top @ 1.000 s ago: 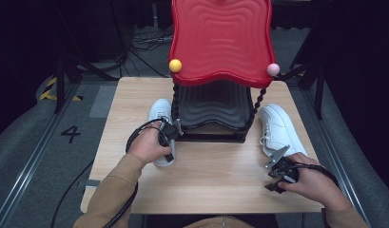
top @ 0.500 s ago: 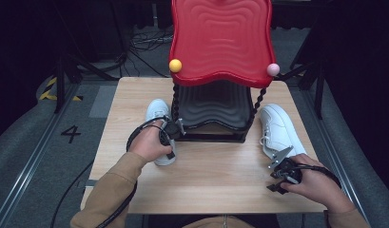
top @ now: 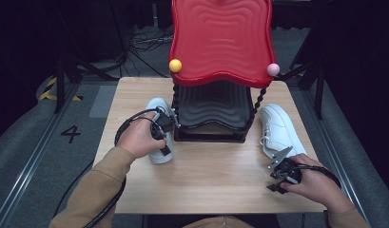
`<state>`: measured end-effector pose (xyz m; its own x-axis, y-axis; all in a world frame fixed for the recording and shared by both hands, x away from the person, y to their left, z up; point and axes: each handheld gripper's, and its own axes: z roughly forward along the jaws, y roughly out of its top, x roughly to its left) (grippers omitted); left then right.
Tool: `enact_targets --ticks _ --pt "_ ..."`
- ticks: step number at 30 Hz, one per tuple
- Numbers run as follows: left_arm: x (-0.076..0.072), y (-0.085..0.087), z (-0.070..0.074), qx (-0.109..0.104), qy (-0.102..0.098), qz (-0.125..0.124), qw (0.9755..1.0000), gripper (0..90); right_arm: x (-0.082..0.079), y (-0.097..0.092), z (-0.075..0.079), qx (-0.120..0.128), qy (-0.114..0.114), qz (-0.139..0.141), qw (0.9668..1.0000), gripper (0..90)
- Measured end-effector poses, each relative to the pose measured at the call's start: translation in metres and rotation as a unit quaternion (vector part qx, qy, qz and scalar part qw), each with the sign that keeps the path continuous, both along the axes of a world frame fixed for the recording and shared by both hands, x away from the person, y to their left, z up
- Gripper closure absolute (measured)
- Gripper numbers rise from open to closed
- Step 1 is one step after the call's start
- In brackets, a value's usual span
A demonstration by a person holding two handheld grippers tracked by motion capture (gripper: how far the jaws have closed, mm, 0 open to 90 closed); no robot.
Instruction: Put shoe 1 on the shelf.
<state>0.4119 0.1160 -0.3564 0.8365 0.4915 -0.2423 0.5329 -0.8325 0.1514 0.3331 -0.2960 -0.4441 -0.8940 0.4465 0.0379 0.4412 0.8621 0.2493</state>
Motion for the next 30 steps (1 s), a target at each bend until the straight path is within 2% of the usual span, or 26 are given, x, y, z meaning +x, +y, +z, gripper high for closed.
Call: enact_targets --ticks 2,3,4,5,8,16,22,24,25,26,29,30 --pt "-0.001 0.001 0.004 0.0 -0.001 0.001 1.0 75.5 0.0 0.0 0.0 0.0 0.0 0.0 1.0 49.5" --pt "-0.003 0.002 0.014 0.002 -0.001 -0.007 1.0 75.3 0.0 0.0 0.0 0.001 0.0 0.001 1.0 49.5" --pt "-0.003 0.002 0.014 0.002 -0.001 -0.007 1.0 75.2 0.0 0.0 0.0 0.001 0.0 0.001 1.0 49.5" --pt "-0.005 0.003 0.022 0.009 -0.004 -0.011 0.9999 75.2 0.0 0.0 0.001 0.001 0.0 0.0 1.0 49.6" --pt "-0.007 0.004 0.03 0.02 -0.005 -0.019 0.9996 75.9 0.0 -0.001 0.0 0.0 -0.001 0.0 1.0 49.5" --pt "-0.01 0.006 0.073 0.027 -0.035 -0.024 0.9988 76.4 0.0 0.0 0.001 0.001 -0.001 -0.002 1.0 49.4" --pt "-0.01 0.008 0.106 0.026 -0.061 -0.003 0.9978 76.3 0.001 -0.001 0.0 0.003 0.0 -0.002 1.0 49.4" --pt "-0.01 0.009 0.11 0.024 -0.062 -0.001 0.9978 76.3 0.001 -0.002 -0.001 0.002 0.002 -0.003 1.0 49.4" --pt "-0.008 0.01 0.121 0.027 -0.071 0.003 0.9971 76.2 0.001 -0.002 -0.001 0.004 0.004 -0.004 1.0 49.4" --pt "-0.008 0.01 0.121 0.027 -0.071 0.003 0.9971 76.2 0.001 -0.003 -0.001 0.005 0.005 -0.004 1.0 49.4" --pt "-0.006 0.011 0.133 0.03 -0.081 0.008 0.9962 76.1 0.001 -0.004 -0.001 0.004 0.005 -0.005 1.0 49.6" --pt "-0.004 0.013 0.142 0.027 -0.085 0.009 0.996 76.1 0.001 -0.005 -0.001 0.005 0.004 -0.006 1.0 49.7"
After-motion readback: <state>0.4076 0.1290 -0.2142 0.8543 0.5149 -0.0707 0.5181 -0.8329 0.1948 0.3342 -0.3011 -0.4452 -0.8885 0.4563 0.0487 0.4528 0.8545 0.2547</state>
